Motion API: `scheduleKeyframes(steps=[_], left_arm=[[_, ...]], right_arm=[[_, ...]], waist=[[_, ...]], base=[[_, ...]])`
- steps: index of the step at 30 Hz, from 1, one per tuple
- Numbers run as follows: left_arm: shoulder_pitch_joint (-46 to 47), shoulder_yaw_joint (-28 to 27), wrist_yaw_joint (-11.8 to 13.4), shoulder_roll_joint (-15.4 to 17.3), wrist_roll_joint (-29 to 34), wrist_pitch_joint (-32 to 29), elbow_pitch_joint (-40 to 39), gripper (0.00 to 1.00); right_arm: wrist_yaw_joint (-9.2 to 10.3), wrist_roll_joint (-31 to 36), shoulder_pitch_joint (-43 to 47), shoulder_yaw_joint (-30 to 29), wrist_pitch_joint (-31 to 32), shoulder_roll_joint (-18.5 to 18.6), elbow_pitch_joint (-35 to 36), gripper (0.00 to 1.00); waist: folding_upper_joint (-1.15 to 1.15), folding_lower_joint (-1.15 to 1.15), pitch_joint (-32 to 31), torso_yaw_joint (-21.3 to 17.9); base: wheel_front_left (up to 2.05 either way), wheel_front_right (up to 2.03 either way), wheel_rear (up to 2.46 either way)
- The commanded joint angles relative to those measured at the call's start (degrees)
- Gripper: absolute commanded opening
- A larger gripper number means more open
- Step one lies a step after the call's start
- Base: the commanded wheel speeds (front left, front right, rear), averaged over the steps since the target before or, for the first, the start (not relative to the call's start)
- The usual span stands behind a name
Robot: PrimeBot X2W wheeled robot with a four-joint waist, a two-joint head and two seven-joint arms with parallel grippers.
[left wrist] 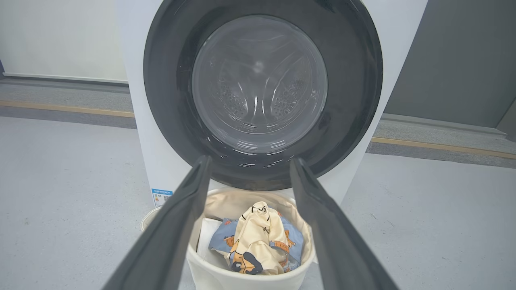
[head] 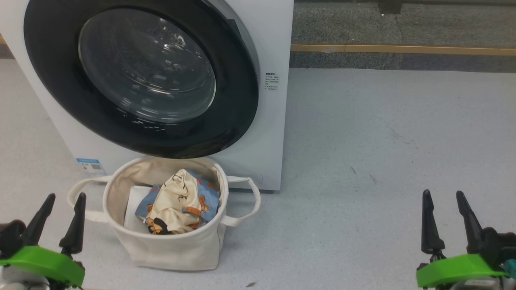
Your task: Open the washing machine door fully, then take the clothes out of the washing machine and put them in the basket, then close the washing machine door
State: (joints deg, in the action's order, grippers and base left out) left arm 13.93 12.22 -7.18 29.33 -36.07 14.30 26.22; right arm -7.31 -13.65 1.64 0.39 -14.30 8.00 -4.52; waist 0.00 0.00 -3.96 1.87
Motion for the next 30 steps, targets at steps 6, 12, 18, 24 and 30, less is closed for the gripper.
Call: scheduleKeyframes(steps=[6,12,18,24,30], left_arm=[[-2.38,1.54,0.1,-2.66,-1.0,-0.18,2.42,0.0],[-3.91,1.49,0.09,-4.49,-2.65,-0.85,2.93,0.0],[-4.21,0.48,0.07,-5.58,-5.3,-1.86,2.1,0.0],[-4.35,-0.51,0.05,-6.66,-7.95,-2.83,1.36,0.0],[-4.54,-1.5,0.03,-7.75,-10.6,-3.81,0.62,0.0]], right_arm=[[0.0,-0.11,0.88,0.48,0.17,-0.79,-3.7,0.0],[-0.01,-2.49,1.33,0.45,0.82,-1.19,-5.15,0.0],[-0.01,-6.26,0.96,0.09,1.82,-1.39,-5.31,0.0],[-0.02,-10.03,0.44,-0.28,2.81,-1.58,-5.56,0.0],[-0.03,-13.8,-0.02,-0.64,3.8,-1.78,-5.78,0.0]], waist=[[0.0,0.0,0.14,0.07],[0.0,0.04,0.24,0.01],[0.0,0.03,0.38,-0.09],[0.0,0.0,0.65,-0.18],[0.0,0.0,0.84,-0.27]], base=[[0.0,0.0,0.0],[0.0,0.0,0.0],[0.0,0.0,0.0],[0.0,0.0,0.0],[0.0,0.0,0.0]])
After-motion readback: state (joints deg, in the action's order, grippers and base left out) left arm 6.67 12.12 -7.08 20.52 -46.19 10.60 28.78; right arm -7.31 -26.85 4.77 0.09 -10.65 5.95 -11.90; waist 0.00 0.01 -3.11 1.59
